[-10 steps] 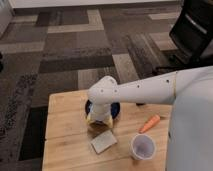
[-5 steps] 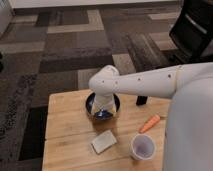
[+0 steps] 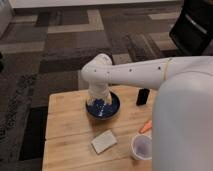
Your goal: Push the ceramic bowl across the table
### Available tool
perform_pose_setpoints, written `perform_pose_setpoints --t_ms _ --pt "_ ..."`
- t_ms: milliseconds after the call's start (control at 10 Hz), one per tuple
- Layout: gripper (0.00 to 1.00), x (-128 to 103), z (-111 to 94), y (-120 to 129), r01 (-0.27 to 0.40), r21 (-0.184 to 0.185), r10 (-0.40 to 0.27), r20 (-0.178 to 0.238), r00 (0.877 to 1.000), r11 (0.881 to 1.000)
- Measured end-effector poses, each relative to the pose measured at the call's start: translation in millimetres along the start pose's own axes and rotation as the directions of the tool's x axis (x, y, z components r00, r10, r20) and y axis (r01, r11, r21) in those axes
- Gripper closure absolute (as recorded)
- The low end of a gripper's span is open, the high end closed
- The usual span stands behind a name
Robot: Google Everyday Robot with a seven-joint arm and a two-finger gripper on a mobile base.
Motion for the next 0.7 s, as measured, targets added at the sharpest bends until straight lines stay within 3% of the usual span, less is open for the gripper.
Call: perform_pose_setpoints --t_ms 400,700 --pt "0.35 23.5 -3.0 8.6 -0.006 0.003 0.006 -0.018 1.0 1.0" --pt "0.35 55.6 4.9 23.8 -0.027 -0.009 0.026 -0.043 0.999 1.0"
